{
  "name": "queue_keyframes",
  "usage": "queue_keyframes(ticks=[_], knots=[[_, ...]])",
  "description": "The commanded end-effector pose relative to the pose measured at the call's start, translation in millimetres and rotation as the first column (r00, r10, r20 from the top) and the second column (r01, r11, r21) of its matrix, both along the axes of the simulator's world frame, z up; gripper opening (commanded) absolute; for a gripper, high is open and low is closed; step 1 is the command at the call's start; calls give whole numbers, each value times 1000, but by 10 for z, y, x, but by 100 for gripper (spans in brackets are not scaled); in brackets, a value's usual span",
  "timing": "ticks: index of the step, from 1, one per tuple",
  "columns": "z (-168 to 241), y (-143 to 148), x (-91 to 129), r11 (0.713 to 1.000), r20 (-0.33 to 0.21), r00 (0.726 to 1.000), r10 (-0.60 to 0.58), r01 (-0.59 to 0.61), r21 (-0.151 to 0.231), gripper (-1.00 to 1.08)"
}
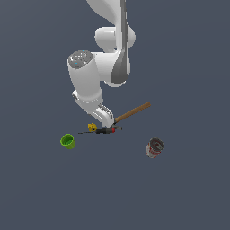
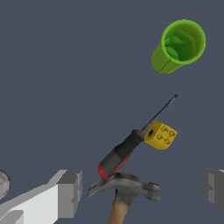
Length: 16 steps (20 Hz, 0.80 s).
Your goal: Pick up a designated object from a clutter of objects.
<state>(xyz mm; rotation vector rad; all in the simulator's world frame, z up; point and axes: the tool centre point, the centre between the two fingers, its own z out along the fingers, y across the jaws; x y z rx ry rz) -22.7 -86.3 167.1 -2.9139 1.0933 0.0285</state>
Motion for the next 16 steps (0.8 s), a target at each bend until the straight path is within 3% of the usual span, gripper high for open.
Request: queue_keyframes(ticks=[1, 9, 16], knots=[[-175, -74, -56, 996, 0, 996, -92, 92, -2, 100], [-649, -299, -269, 937, 0, 937, -348, 348, -16, 100], [-878, -423, -409, 880, 4, 881, -474, 474, -29, 100]])
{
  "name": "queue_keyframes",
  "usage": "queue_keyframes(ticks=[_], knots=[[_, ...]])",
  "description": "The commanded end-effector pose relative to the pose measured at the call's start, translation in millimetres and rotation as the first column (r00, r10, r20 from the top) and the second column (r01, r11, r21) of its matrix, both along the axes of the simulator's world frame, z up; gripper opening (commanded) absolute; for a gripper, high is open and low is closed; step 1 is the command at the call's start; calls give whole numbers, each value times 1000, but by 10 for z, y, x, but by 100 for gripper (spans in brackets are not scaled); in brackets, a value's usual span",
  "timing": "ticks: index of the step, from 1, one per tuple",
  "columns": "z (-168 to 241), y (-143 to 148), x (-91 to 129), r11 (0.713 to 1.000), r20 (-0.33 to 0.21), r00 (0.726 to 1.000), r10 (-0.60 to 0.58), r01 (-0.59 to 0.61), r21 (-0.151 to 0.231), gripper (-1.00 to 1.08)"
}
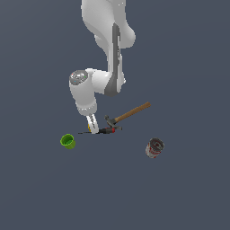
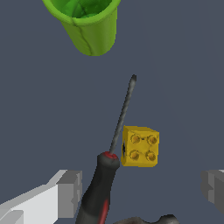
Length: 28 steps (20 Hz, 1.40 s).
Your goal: Pick up a designated object from a clutter of objects.
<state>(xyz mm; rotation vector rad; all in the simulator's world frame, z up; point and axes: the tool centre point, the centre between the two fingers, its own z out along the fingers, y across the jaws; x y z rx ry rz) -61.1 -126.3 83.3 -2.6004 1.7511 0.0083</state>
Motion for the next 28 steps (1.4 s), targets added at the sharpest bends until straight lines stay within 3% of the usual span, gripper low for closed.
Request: queue_keyframes(ticks=[1, 12, 27, 28], knots=[[-59, -34, -38, 999, 1, 999, -38, 38, -4, 100], [-151, -61, -75, 998, 0, 998, -67, 67, -8, 100], [-597, -60, -84, 997, 0, 997, -72, 72, -8, 100], [-597, -60, -84, 997, 0, 997, -72, 72, -8, -100]])
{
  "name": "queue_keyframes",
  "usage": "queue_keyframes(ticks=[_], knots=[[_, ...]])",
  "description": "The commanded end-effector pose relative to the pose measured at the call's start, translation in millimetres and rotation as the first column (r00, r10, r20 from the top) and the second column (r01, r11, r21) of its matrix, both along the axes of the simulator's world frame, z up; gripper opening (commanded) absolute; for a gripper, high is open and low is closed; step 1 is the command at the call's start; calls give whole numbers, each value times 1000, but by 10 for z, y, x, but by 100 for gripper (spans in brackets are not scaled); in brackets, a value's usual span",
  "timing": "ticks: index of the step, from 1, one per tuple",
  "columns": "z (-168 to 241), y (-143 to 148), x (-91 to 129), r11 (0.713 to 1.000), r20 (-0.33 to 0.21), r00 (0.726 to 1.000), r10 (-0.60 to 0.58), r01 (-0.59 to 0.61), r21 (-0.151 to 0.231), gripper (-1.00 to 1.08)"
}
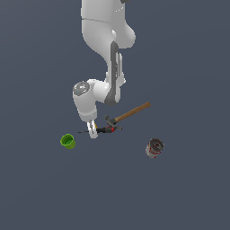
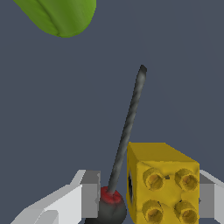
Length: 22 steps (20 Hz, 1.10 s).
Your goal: Pick up a designated object from a clutter of objects.
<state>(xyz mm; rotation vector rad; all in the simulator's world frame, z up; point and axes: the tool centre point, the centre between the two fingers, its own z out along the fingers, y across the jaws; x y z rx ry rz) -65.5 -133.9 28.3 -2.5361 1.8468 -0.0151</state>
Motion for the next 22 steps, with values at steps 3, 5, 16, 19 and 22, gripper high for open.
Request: queue_keyframes(ticks=[3, 5, 16, 19, 22], knots=[[-47, 16, -40, 1000, -11, 1000, 1, -1, 3, -100], [-47, 16, -40, 1000, -11, 1000, 1, -1, 3, -100], [86, -25, -2, 1000, -1, 1000, -2, 2, 1, -100], [203, -50, 10, 1000, -2, 1000, -2, 2, 1, -100], [367, -85, 26, 1000, -2, 1000, -3, 3, 1, -100]])
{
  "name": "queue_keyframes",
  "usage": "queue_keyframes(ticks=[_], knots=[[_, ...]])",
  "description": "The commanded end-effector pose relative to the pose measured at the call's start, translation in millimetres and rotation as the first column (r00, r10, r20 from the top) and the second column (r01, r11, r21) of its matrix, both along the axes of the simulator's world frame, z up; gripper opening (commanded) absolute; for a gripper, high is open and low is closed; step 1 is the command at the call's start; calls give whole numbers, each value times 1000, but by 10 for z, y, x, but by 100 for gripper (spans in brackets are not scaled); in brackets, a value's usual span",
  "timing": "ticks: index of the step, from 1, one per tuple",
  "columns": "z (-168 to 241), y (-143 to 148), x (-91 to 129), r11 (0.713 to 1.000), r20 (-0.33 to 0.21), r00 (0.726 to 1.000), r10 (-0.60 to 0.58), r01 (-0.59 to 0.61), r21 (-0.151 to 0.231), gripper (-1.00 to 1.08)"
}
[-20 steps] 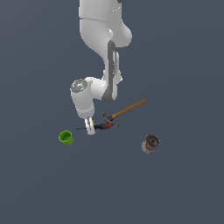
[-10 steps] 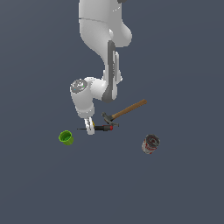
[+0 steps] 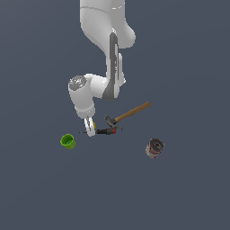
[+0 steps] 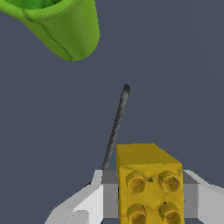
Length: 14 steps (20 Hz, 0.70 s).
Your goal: Pick up a designated object from a clutter of objects.
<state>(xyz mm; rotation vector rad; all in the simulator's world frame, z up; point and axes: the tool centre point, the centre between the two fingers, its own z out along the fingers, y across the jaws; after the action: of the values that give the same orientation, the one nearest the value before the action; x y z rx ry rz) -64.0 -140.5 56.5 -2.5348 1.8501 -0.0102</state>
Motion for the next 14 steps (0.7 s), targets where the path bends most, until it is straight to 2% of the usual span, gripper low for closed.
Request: queue_keyframes(ticks=[1, 14], knots=[[151, -33, 18, 1000, 1, 1000, 0, 0, 0, -100], [1326, -295, 141, 1000, -3, 1000, -2, 2, -2, -100]])
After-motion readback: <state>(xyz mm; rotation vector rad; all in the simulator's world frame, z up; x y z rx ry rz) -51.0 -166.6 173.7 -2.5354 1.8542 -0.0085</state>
